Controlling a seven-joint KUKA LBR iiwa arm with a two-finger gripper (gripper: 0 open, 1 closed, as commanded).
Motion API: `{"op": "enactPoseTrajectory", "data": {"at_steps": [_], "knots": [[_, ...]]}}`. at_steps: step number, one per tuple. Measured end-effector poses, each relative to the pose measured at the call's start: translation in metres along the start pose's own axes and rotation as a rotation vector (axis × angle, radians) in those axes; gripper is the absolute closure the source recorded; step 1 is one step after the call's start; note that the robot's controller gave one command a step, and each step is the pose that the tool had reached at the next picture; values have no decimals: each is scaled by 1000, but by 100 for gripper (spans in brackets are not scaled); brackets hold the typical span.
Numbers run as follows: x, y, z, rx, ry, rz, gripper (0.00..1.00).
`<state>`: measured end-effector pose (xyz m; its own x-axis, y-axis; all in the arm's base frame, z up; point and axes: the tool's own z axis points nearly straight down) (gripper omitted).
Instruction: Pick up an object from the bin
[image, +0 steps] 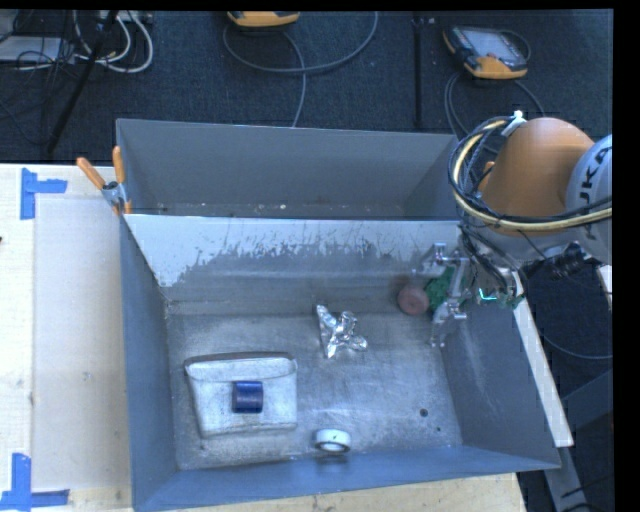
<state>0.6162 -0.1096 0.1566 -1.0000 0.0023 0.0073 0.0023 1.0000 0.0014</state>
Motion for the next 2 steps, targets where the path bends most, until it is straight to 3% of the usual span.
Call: {"op": "enactPoseTrajectory", "data": {"at_steps": [1, 2], "knots": [[-1, 64, 16, -2, -6, -54, 0], [-6, 100, 85, 3, -12, -114, 0]]}}
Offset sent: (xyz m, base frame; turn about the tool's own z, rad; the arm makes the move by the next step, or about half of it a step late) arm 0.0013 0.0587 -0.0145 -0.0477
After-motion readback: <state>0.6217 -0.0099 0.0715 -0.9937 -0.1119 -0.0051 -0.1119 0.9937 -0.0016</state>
